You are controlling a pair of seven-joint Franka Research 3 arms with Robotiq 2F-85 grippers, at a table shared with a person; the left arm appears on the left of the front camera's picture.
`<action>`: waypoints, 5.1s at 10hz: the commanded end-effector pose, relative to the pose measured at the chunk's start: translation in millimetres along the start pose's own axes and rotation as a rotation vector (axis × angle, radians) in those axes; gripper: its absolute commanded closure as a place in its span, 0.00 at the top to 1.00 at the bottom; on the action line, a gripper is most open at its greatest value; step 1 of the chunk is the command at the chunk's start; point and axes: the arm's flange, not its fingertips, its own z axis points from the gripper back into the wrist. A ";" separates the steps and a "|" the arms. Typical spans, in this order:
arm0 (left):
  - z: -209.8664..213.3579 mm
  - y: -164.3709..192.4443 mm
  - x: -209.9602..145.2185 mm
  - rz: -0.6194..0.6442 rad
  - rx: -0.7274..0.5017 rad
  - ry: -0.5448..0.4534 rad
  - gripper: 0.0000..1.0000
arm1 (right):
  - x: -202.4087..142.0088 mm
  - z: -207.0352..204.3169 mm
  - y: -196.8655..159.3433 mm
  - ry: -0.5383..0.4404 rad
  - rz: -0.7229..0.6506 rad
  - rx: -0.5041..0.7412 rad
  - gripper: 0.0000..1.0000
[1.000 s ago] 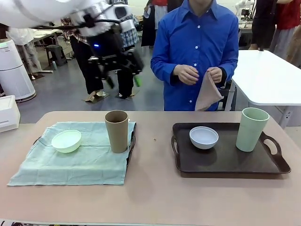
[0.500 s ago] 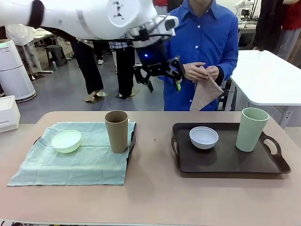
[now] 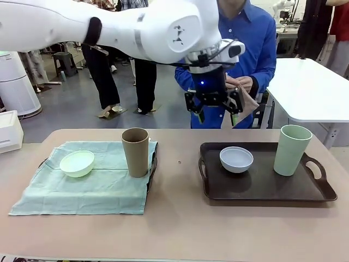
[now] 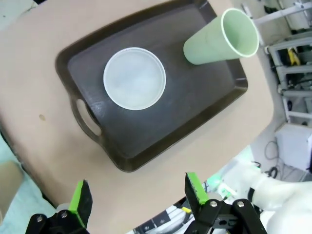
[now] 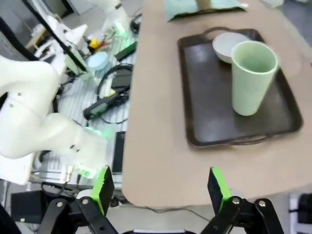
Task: Set up a tray with a mat and arrange the tableware.
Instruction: Pick up the Picnic Bowl and Reusable plastic cup from the Handle tray in front of the human's position and hold them in the air.
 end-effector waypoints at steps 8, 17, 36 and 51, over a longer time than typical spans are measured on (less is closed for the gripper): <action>5.0 -1.7 11.5 -0.002 0.010 0.024 1.00 | 21.3 25.1 -39.0 -0.183 -0.228 -0.257 1.00; -44.8 27.2 33.6 -0.012 -0.109 -0.036 1.00 | -14.7 -9.1 -94.1 -0.059 0.487 -0.202 1.00; -112.5 22.9 67.4 0.017 -0.088 -0.021 1.00 | 26.7 -113.2 -158.3 -0.084 0.217 -0.096 1.00; -155.1 32.9 88.3 0.219 0.169 0.009 1.00 | 44.1 -191.1 -192.4 -0.093 0.162 -0.026 1.00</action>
